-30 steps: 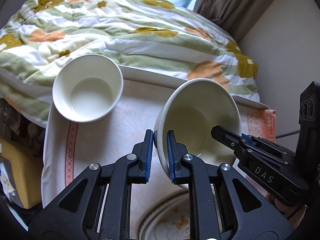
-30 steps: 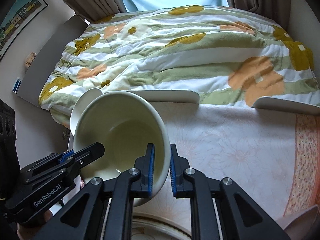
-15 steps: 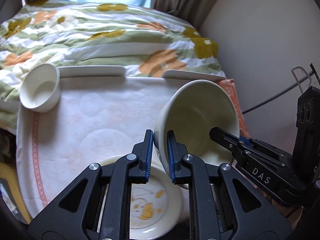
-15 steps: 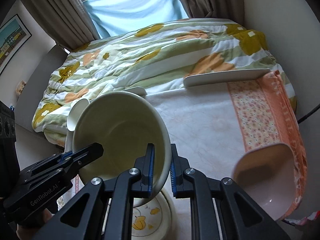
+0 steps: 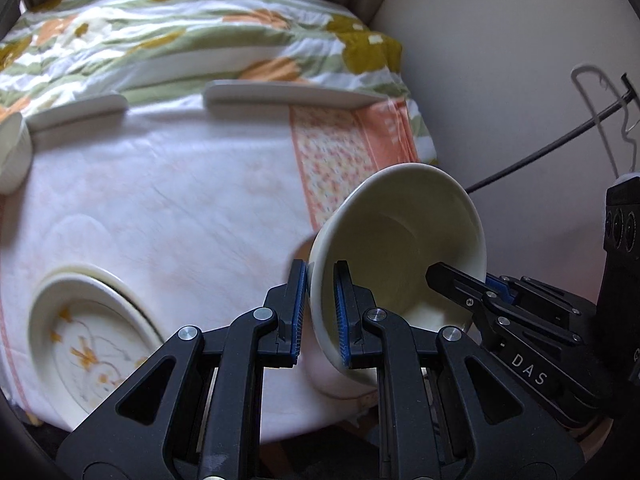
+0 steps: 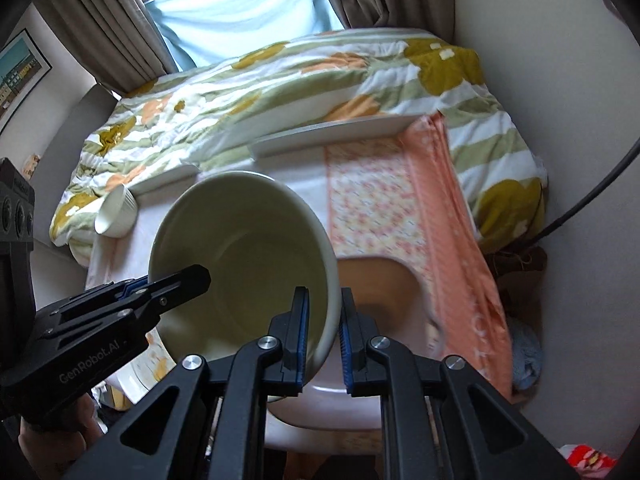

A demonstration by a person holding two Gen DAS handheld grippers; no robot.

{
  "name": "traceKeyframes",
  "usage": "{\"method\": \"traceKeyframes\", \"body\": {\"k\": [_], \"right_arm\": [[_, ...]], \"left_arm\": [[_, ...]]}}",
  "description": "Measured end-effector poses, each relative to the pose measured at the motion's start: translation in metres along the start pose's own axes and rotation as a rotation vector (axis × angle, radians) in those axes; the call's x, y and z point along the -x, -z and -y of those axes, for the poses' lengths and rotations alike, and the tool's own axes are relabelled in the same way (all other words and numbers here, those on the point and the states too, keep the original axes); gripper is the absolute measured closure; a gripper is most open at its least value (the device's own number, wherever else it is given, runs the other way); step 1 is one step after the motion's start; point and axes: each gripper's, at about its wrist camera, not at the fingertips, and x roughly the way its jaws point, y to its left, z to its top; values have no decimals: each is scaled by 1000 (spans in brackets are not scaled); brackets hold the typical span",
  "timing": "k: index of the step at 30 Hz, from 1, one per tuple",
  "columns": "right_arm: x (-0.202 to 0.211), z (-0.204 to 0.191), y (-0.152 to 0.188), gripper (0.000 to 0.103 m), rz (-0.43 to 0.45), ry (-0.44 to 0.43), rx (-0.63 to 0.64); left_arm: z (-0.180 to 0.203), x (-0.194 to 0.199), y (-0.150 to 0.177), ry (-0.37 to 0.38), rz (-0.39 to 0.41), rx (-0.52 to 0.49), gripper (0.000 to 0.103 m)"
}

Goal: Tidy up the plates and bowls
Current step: 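Carry the cream bowl with both grippers into the mauve basin and open both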

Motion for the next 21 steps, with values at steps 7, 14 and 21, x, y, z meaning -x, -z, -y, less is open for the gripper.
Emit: {"method": "traceKeyframes", "body": {"k": [7, 14, 21], "right_arm": [[-28, 36, 20, 90, -107, -36, -23], [-50, 51, 31, 90, -154, -59, -53], [-53, 54, 29, 90, -152, -68, -64]], "left_arm": [[11, -48, 17, -67, -101, -1, 91], [14, -73, 22, -154, -151, -64, 91], [22, -84, 22, -220, -174, -146, 91]]}}
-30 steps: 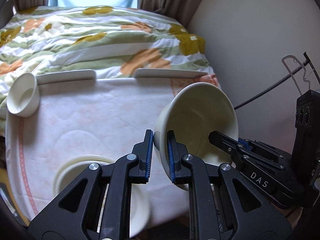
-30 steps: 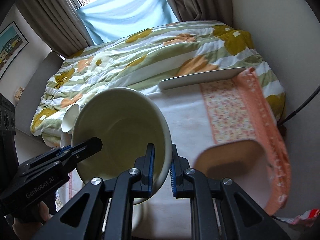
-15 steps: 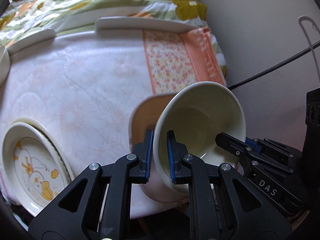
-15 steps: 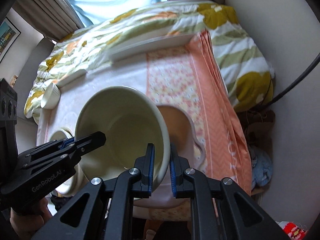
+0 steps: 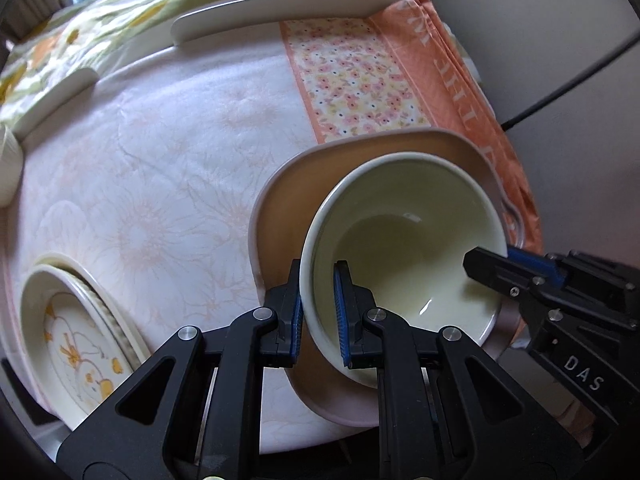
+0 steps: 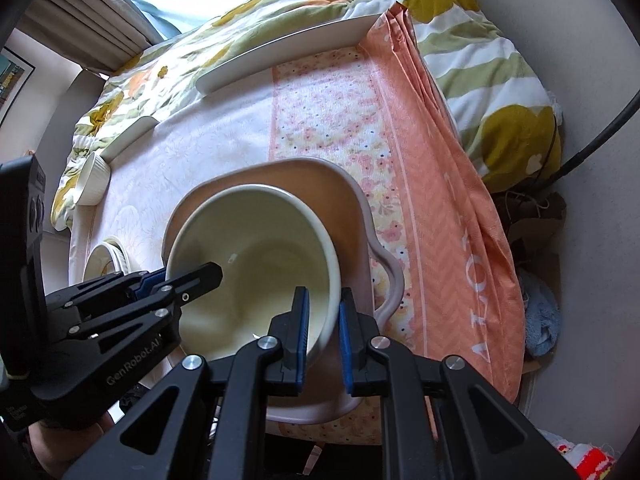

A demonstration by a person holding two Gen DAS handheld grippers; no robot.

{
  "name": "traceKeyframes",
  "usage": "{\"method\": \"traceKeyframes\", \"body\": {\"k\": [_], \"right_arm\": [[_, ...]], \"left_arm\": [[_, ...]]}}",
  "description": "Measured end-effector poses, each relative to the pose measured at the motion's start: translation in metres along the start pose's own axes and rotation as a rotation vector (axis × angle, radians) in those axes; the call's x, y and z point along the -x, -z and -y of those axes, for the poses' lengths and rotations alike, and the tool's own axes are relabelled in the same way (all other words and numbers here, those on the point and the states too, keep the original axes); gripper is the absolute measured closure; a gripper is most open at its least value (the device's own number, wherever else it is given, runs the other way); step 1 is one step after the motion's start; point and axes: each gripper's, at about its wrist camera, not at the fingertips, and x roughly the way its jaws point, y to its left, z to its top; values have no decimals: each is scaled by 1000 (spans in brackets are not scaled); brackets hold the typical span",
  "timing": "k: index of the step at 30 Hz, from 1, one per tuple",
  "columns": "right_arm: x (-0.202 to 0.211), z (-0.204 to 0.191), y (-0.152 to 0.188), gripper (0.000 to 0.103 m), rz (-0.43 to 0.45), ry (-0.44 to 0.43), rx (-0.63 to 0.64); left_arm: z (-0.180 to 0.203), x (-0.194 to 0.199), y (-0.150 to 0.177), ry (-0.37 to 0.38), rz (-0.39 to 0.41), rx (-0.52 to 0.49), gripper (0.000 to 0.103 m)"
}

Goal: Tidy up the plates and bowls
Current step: 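Carry the cream bowl with both grippers into the mauve basin and open both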

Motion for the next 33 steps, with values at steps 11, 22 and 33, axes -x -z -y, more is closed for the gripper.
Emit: {"method": "traceKeyframes", "body": {"k": [11, 22, 33], "right_arm": [[5, 0, 1, 90, 16, 9, -16], [10, 1, 4, 90, 25, 14, -42], [60, -2, 6, 90, 133, 7, -15]], "left_arm": [[17, 11, 0, -117, 52, -133, 91], [16, 25, 1, -80, 87, -130, 91], [4, 88, 7, -41, 241, -43, 38]]}}
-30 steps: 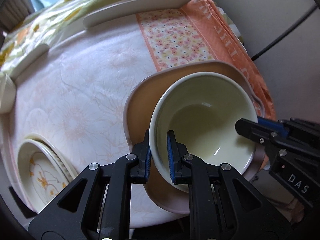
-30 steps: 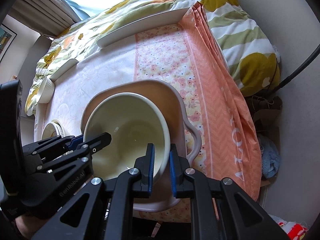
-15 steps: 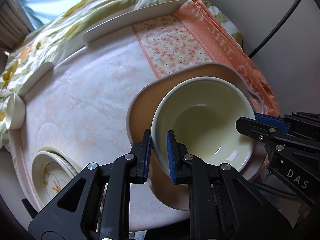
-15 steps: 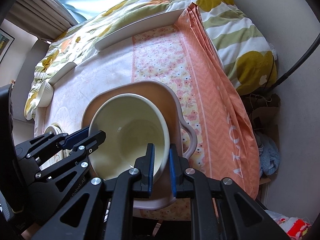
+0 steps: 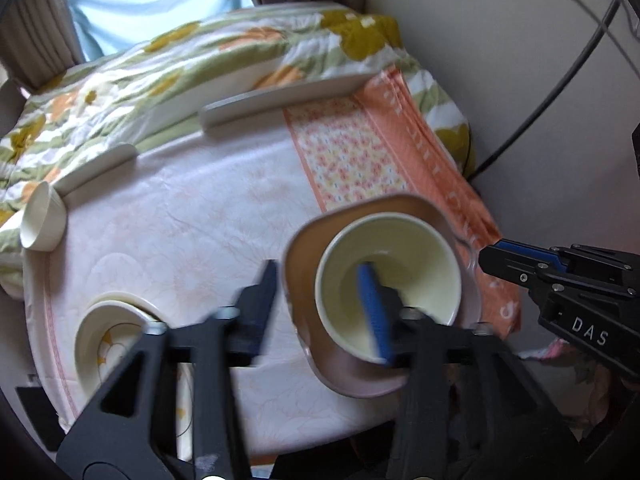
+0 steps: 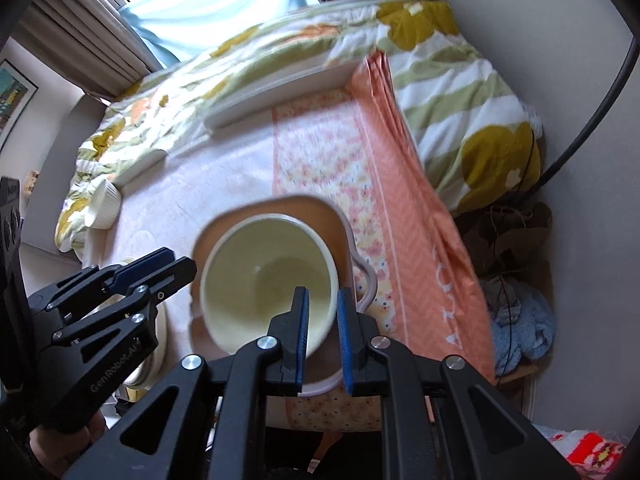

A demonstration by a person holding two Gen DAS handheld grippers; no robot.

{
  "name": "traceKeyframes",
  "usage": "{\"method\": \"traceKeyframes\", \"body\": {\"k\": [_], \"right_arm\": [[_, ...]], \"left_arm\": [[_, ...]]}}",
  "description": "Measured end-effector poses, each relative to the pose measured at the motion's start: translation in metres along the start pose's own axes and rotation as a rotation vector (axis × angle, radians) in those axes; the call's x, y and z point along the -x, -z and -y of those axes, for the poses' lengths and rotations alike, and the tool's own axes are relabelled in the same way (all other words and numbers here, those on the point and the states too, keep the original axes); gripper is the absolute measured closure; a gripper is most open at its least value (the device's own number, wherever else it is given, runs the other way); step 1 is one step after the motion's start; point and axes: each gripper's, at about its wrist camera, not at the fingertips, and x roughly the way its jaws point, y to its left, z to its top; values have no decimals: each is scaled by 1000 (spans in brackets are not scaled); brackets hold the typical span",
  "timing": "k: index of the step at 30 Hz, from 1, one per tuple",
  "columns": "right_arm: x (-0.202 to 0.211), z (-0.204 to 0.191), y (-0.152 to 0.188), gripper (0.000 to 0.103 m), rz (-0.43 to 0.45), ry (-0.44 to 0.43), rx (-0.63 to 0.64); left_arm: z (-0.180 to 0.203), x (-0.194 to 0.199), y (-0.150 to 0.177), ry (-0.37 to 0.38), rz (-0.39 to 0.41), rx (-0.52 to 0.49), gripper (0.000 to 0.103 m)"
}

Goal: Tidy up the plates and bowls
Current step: 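Carry the cream bowl with both grippers into the mauve basin and open both, then grip the plain white bowl rim with the left gripper while the right gripper grips it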

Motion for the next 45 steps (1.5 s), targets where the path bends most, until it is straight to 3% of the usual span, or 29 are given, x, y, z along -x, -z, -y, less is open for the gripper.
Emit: {"method": "traceKeyframes", "body": {"k": [1, 2, 4, 6, 8, 10, 16, 22, 26, 29, 33, 39, 43, 45], "right_arm": [[6, -1, -2, 90, 18, 2, 6], [11, -2, -2, 88, 33, 6, 12], [20, -5, -6, 70, 60, 8, 25], [28, -8, -9, 15, 89, -3, 36], [35, -15, -11, 3, 132, -10, 54], [38, -26, -14, 3, 159, -23, 100], [40, -84, -18, 1, 223, -85, 317], [17, -164, -35, 1, 129, -141, 466], [-9, -217, -55, 1, 96, -186, 448], [-44, -265, -76, 1, 40, -189, 465], [-97, -323, -102, 1, -43, -205, 480], [-177, -382, -128, 2, -140, -168, 491], [-218, -399, -137, 16, -197, -168, 465], [-234, -404, -139, 26, -218, -168, 461]], "left_arm": [[-2, 8, 0, -7, 26, 7, 21], [-4, 17, 0, -16, 56, 14, 17], [-10, 35, 2, -37, 109, 29, 6], [-21, 49, 5, -34, 142, 73, 0], [-38, 60, 9, -8, 162, 141, 0], [-62, 71, 15, 6, 187, 228, 0], [-135, 96, 35, -59, 225, 400, 0], [-227, 111, 60, -51, 243, 597, 0], [-291, 105, 74, -33, 224, 705, 0], [-337, 92, 82, 1, 196, 782, 0], [-397, 57, 88, 114, 155, 906, 1], [-452, -1, 74, 210, 96, 936, 13], [-475, -40, 67, 244, 46, 964, 33], [-487, -55, 65, 262, 29, 984, 37]]}}
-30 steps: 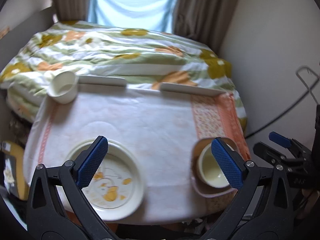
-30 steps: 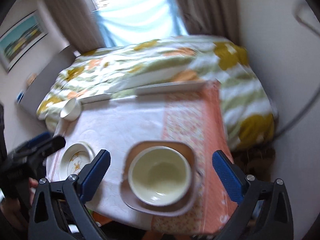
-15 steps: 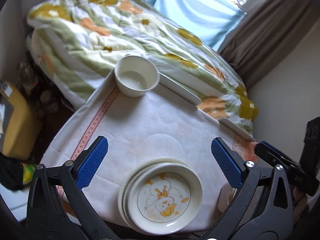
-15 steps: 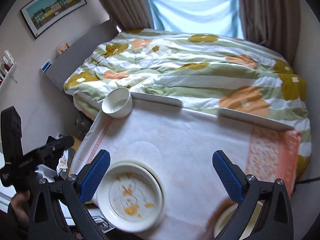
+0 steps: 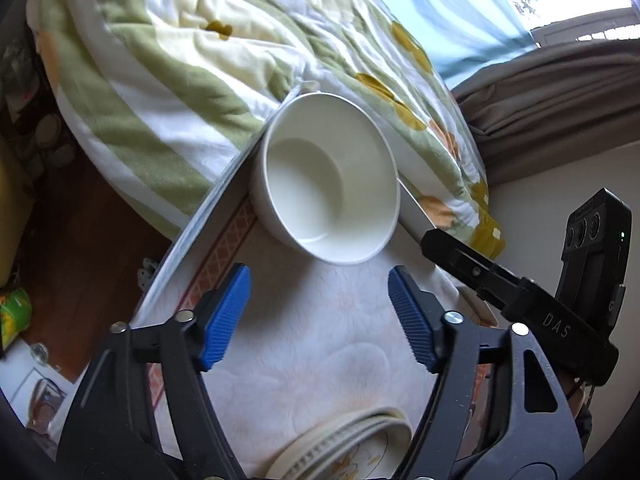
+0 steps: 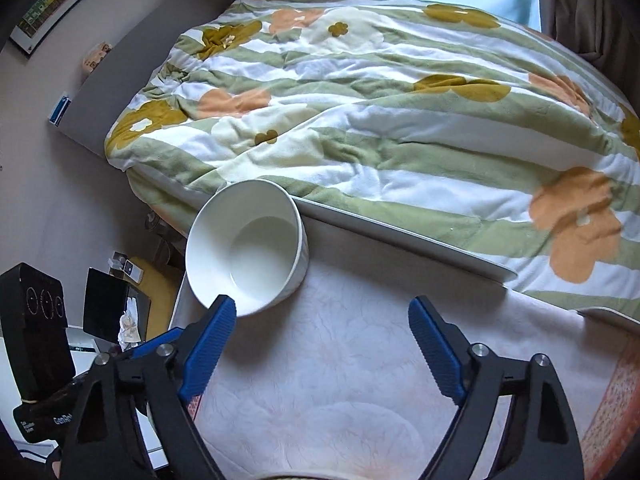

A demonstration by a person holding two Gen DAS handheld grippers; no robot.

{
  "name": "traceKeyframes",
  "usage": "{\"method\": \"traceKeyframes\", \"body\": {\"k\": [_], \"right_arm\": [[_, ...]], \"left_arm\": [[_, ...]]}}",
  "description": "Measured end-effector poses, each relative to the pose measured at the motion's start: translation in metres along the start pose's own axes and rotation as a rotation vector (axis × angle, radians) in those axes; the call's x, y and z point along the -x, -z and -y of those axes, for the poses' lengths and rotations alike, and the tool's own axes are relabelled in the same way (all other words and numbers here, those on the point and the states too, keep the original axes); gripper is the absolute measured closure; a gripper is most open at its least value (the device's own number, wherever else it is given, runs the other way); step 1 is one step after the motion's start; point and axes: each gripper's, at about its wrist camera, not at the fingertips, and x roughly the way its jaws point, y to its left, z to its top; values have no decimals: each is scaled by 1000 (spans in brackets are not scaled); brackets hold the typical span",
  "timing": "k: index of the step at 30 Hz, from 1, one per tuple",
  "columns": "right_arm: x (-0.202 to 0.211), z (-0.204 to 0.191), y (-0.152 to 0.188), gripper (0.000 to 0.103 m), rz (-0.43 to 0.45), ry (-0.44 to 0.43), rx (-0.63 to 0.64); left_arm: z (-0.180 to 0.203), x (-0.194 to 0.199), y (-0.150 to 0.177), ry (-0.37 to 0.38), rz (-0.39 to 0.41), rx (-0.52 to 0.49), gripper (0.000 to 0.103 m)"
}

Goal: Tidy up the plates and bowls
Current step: 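Grip the plain white bowl rim with the left gripper while the right gripper grips it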

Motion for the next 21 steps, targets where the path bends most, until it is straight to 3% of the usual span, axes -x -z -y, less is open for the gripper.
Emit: {"method": "traceKeyframes", "body": {"k": [9, 15, 19, 21], "right_arm": [[-41, -7, -22, 49, -54, -30, -7], [-56, -8, -32, 69, -69, -56, -1], [-64, -8, -35, 77, -71, -61, 6], [-68, -6, -35, 89, -74, -67, -4]], "left_arm": [[-12, -22, -29, -15, -4, 27, 46], [-16, -25, -37, -57, 17, 41, 67], [-20, -26, -37, -99, 31, 22, 83], [-21, -26, -39, -94, 31, 11, 83]]}}
